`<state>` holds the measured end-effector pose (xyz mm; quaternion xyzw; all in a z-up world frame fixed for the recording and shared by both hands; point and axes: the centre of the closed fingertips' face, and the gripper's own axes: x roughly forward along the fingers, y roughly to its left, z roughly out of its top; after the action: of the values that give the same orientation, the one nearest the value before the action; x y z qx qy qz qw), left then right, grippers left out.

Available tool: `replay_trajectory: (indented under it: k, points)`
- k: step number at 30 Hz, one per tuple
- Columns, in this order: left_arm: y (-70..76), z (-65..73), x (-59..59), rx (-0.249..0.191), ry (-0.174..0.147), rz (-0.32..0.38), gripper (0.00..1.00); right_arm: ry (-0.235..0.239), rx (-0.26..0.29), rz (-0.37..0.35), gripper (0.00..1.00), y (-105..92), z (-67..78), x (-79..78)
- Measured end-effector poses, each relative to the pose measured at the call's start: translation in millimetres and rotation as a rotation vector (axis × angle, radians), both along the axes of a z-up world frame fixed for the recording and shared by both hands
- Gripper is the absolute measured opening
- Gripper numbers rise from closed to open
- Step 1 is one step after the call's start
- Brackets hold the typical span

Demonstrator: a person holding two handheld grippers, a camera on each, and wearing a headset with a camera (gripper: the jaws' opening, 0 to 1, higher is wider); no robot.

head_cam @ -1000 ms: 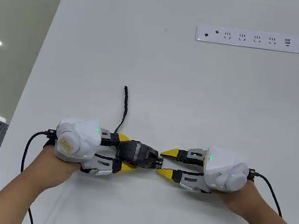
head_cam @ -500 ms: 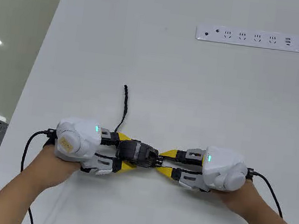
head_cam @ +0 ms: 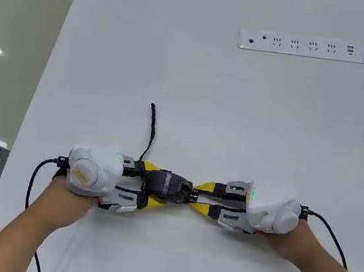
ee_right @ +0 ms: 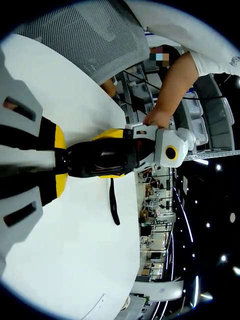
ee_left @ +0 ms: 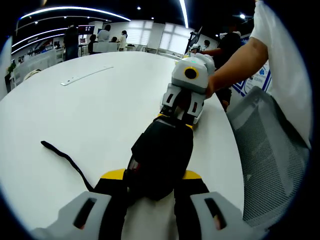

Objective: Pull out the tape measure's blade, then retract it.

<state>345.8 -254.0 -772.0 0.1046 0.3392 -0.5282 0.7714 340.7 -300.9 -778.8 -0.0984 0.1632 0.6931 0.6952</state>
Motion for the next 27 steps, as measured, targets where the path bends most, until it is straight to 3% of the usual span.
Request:
replay_trajectory:
  k: [14, 27]
  points:
    - [-0.1, 0.3, -0.2, 0.0, -0.005, -0.002, 0.33, -0.008, 0.003, 0.005, 0.13, 0.1, -0.1, 0.1]
    - [0.4, -0.5, 0.1, 0.004, -0.023, -0.012, 0.31, 0.024, 0.009, -0.012, 0.12, -0.7, 0.2, 1.2]
